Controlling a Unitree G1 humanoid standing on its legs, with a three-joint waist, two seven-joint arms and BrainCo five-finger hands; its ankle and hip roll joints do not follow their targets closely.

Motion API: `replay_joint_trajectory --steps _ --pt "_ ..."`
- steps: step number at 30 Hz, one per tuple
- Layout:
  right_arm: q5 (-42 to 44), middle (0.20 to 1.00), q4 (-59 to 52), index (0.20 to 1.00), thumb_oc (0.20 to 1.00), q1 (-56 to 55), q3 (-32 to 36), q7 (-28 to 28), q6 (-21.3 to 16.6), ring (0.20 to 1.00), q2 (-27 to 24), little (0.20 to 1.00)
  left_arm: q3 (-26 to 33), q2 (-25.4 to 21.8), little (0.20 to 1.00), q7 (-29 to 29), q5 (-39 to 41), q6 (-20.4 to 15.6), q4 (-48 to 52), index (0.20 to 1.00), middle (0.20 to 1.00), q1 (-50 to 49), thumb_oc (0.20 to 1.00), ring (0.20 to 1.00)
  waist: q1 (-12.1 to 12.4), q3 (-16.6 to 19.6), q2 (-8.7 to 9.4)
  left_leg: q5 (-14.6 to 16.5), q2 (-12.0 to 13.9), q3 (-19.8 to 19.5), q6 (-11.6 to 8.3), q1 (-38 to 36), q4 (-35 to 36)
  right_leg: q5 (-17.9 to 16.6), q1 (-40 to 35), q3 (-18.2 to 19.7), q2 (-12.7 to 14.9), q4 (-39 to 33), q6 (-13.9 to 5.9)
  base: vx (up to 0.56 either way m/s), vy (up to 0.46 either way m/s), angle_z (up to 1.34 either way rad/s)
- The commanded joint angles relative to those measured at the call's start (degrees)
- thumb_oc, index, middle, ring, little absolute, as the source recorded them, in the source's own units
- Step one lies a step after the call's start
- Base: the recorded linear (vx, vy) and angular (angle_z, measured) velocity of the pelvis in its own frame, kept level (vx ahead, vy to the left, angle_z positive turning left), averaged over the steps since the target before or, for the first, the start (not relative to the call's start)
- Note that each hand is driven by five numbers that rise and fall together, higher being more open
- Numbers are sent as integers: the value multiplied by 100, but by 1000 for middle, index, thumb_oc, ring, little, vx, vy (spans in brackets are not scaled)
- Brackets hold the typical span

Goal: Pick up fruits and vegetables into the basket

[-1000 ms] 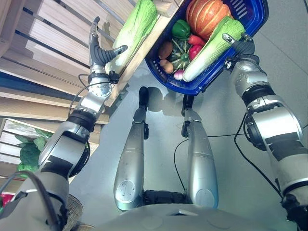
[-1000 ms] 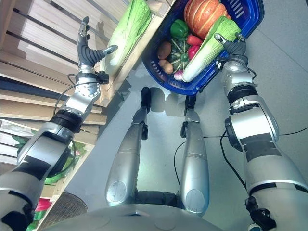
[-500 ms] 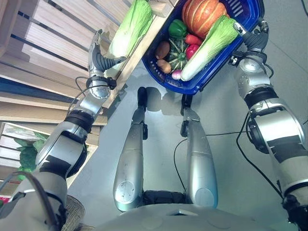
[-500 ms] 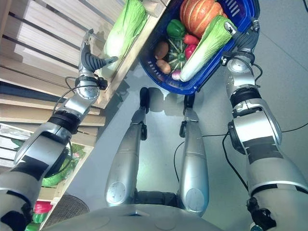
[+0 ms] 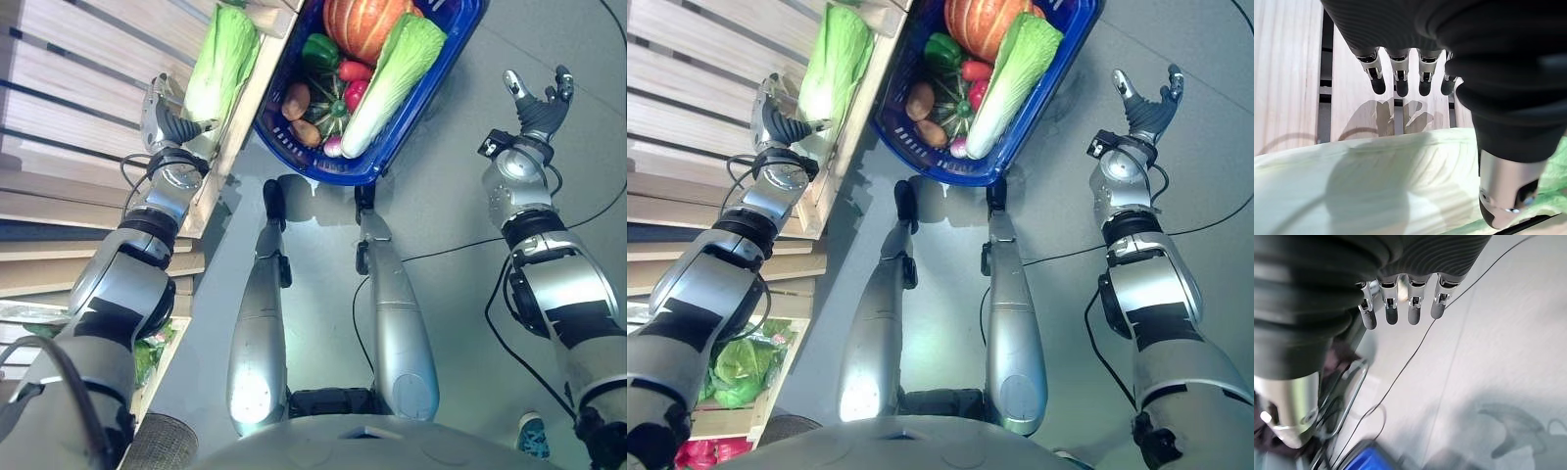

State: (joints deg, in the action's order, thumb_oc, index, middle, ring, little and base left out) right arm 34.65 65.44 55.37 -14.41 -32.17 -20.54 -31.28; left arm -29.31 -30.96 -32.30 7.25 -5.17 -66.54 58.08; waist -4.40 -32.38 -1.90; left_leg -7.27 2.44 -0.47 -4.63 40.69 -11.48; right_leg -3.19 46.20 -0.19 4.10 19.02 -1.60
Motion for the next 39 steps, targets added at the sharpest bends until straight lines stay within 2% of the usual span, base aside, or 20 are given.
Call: replay_joint_trajectory --steps 1,8,15,19,23,36,37,38,39 --pt "287 1000 246 1000 1000 -284 155 -64 -170 1000 -253 1000 361 -190 1000 97 168 -116 -504 1000 1000 108 1000 1000 -68 259 127 498 -252 217 103 127 -292 272 -177 -232 -283 -38 -261 14 16 -6" --pt "531 1000 701 1000 1000 -480 319 196 28 1000 -208 1000 293 -183 1000 520 239 47 -868 1000 1000 284 1000 1000 -134 259 183 522 -226 261 111 146 -271 271 -158 -191 -321 -76 -251 1 10 -5" --pt "690 1000 982 1000 1000 -601 304 537 538 1000 -183 1000 204 -153 1000 1133 443 324 -1295 1000 1000 474 1000 1000 -219 259 229 505 -211 306 105 225 -268 232 -95 -153 -330 -141 -244 3 10 -3" --pt "653 1000 1052 1000 1000 -652 333 661 596 1000 -149 1000 213 -145 1000 1281 587 427 -1414 1000 1000 500 1000 1000 -236 259 233 517 -204 324 102 244 -278 246 -76 -148 -334 -134 -244 4 6 -1" --pt "605 1000 1025 1000 1000 -694 276 704 623 1000 -93 1000 251 -131 1000 1701 777 591 -1569 1000 1000 492 1000 1000 -253 259 232 547 -199 328 89 245 -272 290 -87 -136 -333 -157 -240 5 11 -2" --pt "486 1000 889 1000 1000 -590 192 612 650 1000 -5 1000 329 -94 1000 2178 836 889 -1723 1000 1000 461 1000 1000 -229 259 289 528 -162 327 56 360 -270 296 5 -153 -335 -165 -236 0 0 0" --pt "485 1000 878 1000 1000 -570 194 584 650 1000 11 1000 334 -81 545 2275 832 907 -1747 545 545 480 545 545 -228 259 299 532 -156 330 55 381 -274 295 29 -154 -336 -163 -237 0 0 0" --pt "481 1000 872 1000 1000 -567 199 574 651 1000 20 1000 332 -79 501 2308 821 919 -1752 501 501 486 501 501 -227 259 303 533 -155 330 53 384 -268 294 30 -154 -337 -170 -239 0 0 0" --pt "480 1000 872 1000 1000 -567 199 574 651 1000 20 1000 332 -79 501 2308 821 919 -1752 501 501 487 501 501 -227 259 303 533 -154 330 53 384 -268 294 30 -154 -337 -170 -239 0 0 0"
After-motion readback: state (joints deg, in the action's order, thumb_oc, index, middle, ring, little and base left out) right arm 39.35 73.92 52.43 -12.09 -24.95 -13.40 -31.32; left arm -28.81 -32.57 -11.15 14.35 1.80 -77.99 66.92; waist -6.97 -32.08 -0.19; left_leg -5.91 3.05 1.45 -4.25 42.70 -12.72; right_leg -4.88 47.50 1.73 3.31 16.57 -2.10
